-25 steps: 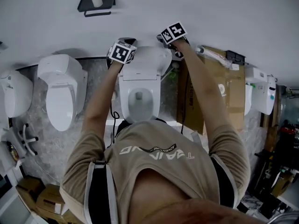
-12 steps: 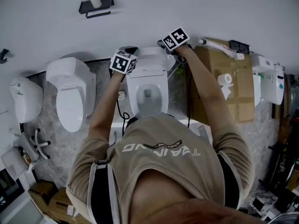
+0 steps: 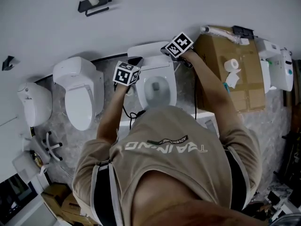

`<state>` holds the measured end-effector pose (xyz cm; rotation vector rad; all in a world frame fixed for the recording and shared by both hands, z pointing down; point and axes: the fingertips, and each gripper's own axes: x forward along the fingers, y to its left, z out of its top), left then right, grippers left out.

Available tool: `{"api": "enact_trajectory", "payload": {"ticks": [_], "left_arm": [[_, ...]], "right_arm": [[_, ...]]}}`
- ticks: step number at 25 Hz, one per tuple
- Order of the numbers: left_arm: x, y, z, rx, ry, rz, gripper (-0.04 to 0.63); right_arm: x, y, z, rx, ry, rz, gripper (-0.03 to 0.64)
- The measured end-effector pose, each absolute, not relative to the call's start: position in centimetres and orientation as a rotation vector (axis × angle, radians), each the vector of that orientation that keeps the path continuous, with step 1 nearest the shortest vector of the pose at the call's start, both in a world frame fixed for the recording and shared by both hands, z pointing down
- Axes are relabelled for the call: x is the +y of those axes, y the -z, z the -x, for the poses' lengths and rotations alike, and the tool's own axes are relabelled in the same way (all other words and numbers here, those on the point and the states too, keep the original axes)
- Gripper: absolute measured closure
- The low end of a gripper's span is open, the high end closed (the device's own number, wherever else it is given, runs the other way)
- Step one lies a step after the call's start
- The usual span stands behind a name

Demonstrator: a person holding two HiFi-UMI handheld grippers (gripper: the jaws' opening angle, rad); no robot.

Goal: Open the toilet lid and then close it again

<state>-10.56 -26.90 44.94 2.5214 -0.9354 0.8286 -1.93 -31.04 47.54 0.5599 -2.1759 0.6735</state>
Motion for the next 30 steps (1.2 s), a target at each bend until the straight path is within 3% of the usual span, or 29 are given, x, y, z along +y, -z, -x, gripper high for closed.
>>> {"api": "enact_trajectory", "payload": {"ticks": [30], "left_arm": [[-8.2, -55.2, 9.9, -0.250, -0.986, -2.195, 0.592]], "right_arm": [[-11.2, -57.7, 2.0, -1.979, -0.739, -0.318, 0.604]]}}
